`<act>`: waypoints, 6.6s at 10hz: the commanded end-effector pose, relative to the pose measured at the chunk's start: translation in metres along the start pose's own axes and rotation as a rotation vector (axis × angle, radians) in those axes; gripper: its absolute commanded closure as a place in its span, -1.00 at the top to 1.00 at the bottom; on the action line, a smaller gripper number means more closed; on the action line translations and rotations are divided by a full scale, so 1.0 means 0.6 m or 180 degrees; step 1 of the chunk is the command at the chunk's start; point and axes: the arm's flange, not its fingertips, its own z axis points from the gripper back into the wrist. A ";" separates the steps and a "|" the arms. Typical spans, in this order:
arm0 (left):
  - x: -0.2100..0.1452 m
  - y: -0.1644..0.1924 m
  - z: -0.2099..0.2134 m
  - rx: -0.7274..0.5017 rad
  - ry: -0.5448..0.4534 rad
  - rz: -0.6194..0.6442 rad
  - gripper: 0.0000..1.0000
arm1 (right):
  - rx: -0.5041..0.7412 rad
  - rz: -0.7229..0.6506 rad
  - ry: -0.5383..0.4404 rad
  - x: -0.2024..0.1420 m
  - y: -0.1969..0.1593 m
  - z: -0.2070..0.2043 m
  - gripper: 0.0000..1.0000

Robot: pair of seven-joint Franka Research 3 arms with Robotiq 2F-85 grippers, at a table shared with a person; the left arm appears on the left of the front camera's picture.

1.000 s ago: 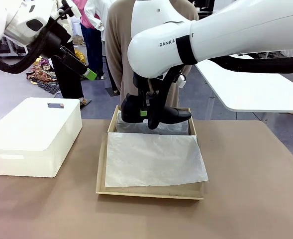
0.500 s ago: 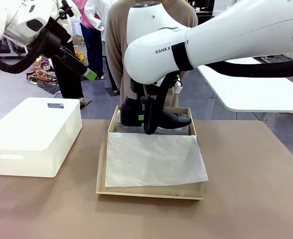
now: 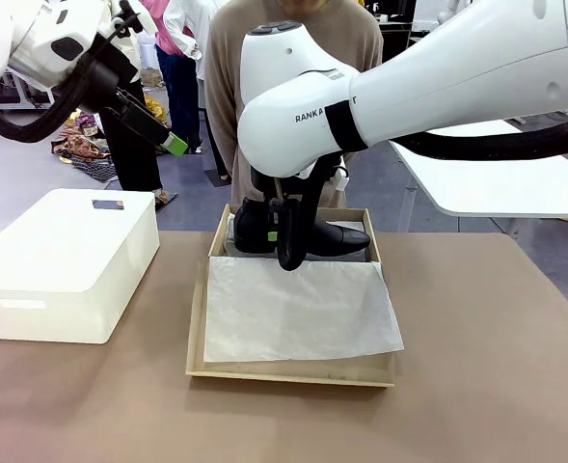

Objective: Pack the shoes into the box.
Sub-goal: Place the other shoe of the Shoes into the Shoes Box, then close the Shoes Box.

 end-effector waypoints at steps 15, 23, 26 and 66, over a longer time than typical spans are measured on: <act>-0.002 0.004 0.001 -0.0056 -0.0066 -0.0040 1.00 | -0.0182 -0.0152 0.0222 -0.044 0.017 -0.028 0.20; -0.002 0.004 0.001 -0.0056 -0.0066 -0.0040 1.00 | -0.0275 -0.0052 0.0311 -0.030 0.030 0.016 1.00; -0.002 0.004 0.001 -0.0056 -0.0066 -0.0040 1.00 | -0.0224 -0.0123 0.0255 -0.040 0.029 0.008 1.00; -0.002 0.004 0.001 -0.0056 -0.0066 -0.0040 1.00 | 0.1316 0.7923 0.1125 0.483 -0.118 0.206 1.00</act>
